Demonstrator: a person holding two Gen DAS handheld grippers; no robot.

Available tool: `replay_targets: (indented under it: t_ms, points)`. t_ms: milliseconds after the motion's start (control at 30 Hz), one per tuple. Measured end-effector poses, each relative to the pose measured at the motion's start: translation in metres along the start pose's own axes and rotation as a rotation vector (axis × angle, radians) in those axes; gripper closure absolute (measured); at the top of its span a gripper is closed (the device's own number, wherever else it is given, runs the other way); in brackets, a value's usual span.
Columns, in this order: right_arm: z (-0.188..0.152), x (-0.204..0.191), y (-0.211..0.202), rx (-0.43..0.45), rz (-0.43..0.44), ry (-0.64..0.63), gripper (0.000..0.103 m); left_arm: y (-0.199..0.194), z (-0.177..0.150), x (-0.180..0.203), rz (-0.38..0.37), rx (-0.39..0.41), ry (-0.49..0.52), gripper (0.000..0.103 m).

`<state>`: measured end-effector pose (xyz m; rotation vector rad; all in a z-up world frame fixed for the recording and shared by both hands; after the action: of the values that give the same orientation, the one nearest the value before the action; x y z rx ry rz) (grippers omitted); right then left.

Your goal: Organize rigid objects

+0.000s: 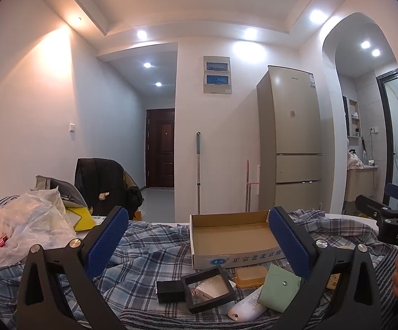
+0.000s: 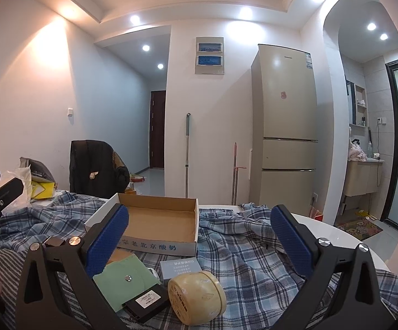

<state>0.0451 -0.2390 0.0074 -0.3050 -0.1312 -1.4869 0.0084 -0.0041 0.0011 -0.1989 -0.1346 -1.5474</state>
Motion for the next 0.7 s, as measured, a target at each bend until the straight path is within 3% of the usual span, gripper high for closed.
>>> replay_targets:
  t_ms: [67,200,333,700]
  points:
    - [0.000,0.001,-0.006,0.030,-0.046,-0.009,0.000,0.000,0.000,0.001,0.006,0.001,0.013,0.000]
    - [0.000,0.002,-0.004,0.019,-0.019,-0.001,0.000,-0.001,0.002,0.000,0.008,-0.006,0.014,0.000]
    - [-0.003,0.002,0.001,-0.011,0.003,0.005,0.000,-0.002,0.001,-0.001,-0.001,0.036,0.004,0.000]
    - [-0.002,0.003,0.004,-0.033,0.038,0.014,0.000,0.004,-0.002,-0.002,0.014,-0.025,-0.057,0.000]
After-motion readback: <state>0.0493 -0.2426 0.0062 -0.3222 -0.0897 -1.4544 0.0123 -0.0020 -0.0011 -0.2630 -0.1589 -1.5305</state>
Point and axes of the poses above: each gripper's, at about its wrist camera, not at the fingertips, and y roughly the way its jaws point, x to its right, z to its top, the point moved 1 cm from there along y, roughly the way its jaws point, and after that the axes turned 12 degrees about -y, right-handed, at the moved point
